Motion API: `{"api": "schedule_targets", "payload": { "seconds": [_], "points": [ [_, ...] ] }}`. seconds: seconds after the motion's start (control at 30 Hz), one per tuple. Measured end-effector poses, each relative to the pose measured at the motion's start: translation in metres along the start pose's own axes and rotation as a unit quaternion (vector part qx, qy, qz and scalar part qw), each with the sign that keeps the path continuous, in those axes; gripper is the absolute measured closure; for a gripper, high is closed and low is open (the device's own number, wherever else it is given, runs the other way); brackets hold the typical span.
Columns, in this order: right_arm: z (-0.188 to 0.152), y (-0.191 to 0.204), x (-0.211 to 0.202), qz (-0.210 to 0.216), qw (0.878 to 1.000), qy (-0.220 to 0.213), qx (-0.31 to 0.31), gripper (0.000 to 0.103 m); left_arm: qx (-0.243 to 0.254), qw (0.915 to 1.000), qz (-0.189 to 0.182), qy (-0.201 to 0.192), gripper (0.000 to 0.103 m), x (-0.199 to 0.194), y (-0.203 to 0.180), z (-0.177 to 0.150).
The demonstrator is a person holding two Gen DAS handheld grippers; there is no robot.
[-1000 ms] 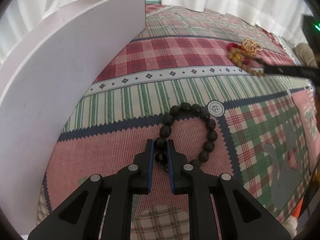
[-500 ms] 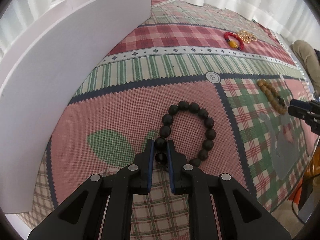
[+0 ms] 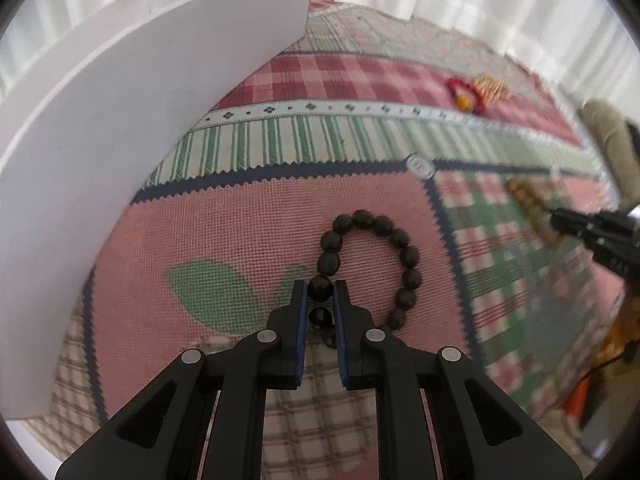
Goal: Organize jewelry
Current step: 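Carry black bracelet and amber strand into the white box and open both tools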
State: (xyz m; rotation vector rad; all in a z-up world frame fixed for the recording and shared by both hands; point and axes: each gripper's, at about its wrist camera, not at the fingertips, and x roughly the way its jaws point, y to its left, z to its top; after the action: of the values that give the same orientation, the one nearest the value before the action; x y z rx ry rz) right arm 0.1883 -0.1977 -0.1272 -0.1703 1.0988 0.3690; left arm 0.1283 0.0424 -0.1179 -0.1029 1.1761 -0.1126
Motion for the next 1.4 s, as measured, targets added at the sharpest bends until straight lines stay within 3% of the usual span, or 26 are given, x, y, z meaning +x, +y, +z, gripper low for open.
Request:
{"api": "schedule_targets", "payload": {
  "seconds": [0.23,0.43,0.63,0.77,0.9,1.07,1.4],
  "points": [
    [0.026,0.011,-0.071,0.063,0.995,-0.077,0.009,0.089,-0.047,0.9956,-0.064,-0.049,0.092,-0.060,0.018,0.009],
    [0.059,0.045,-0.112,0.099,0.988,-0.119,-0.028,0.089,-0.084,0.9884,-0.079,-0.098,0.092,-0.128,0.046,0.014],
    [0.109,0.101,-0.132,0.133,0.977,-0.146,-0.085,0.089,-0.109,0.9810,-0.033,-0.157,0.092,-0.205,0.098,0.025],
    [0.143,0.146,-0.138,0.164,0.965,-0.167,-0.114,0.089,-0.139,0.9734,0.015,-0.182,0.092,-0.231,0.143,0.030],
    [0.179,0.197,-0.129,0.207,0.954,-0.171,-0.133,0.089,-0.172,0.9663,0.047,-0.185,0.092,-0.228,0.182,0.029],
    [0.204,0.270,-0.096,0.249,0.944,-0.135,-0.167,0.089,-0.207,0.9631,0.066,-0.159,0.092,-0.195,0.219,0.020],
    [0.193,0.355,-0.003,0.251,0.943,-0.027,-0.217,0.088,-0.220,0.9680,0.065,-0.102,0.092,-0.139,0.233,-0.003]
  ]
}}
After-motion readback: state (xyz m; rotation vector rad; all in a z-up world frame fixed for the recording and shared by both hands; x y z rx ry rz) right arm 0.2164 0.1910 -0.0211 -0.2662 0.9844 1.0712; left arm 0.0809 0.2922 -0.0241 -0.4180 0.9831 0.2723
